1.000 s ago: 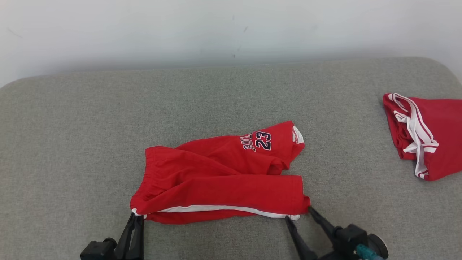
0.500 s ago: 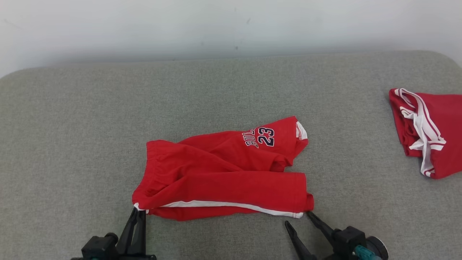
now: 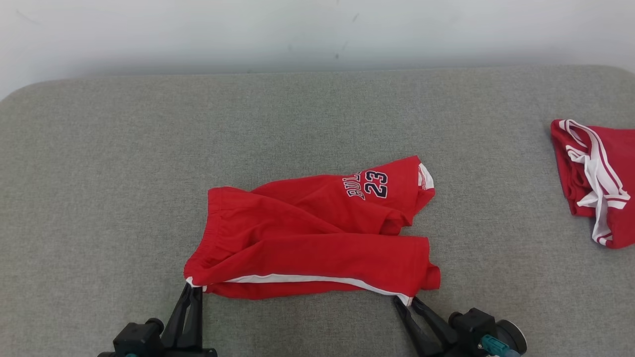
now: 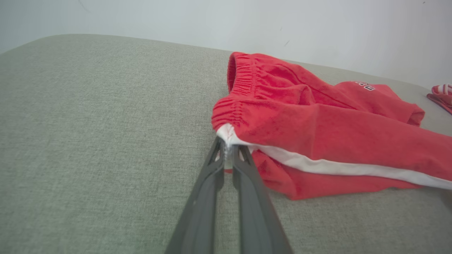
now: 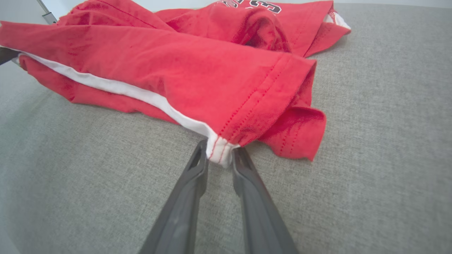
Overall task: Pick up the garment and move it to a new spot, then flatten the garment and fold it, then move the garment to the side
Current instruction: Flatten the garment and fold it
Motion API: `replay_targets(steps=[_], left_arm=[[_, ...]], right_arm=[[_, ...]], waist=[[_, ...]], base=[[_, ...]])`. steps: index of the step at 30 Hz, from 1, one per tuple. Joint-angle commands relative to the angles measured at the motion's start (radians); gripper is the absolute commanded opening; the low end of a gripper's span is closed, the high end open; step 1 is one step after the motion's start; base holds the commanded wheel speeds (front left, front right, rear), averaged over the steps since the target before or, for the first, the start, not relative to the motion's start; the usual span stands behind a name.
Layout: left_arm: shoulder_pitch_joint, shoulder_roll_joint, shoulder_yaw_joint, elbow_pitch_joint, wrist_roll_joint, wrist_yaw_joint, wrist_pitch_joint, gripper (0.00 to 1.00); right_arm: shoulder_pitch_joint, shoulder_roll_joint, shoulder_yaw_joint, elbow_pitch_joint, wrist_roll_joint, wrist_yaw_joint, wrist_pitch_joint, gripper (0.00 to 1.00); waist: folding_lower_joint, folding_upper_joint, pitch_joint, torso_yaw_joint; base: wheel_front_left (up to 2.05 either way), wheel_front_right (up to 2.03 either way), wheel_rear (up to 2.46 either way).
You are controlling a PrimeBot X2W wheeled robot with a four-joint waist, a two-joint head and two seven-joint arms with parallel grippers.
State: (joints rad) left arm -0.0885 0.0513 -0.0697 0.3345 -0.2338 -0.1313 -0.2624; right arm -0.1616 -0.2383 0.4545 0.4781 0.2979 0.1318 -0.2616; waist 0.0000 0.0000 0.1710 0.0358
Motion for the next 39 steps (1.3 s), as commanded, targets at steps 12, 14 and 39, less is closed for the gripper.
replay_targets(steps=[12, 14, 39], left_arm=[[-0.065, 0.003, 0.022, -0.077, 0.047, 0.003, -0.003, 0.0], [-0.107, 0.035, 0.014, -0.107, 0.059, 0.002, -0.003, 0.0], [-0.896, 0.49, -0.294, -0.091, -0.05, 0.003, 0.323, 0.0]], right_arm=[[-0.047, -0.008, -0.088, -0.189, 0.032, -0.003, -0.004, 0.0], [-0.089, -0.015, -0.116, -0.233, 0.042, -0.003, -0.004, 0.0], [-0.911, -0.229, -0.089, -0.185, 0.119, -0.003, 0.142, 0.0]], waist=[[0.0, 0.0, -0.048, -0.017], [0.0, 0.0, -0.074, -0.023], [0.0, 0.0, 0.121, -0.034]], base=[[0.0, 0.0, 0.0], [0.0, 0.0, 0.0], [0.0, 0.0, 0.0]])
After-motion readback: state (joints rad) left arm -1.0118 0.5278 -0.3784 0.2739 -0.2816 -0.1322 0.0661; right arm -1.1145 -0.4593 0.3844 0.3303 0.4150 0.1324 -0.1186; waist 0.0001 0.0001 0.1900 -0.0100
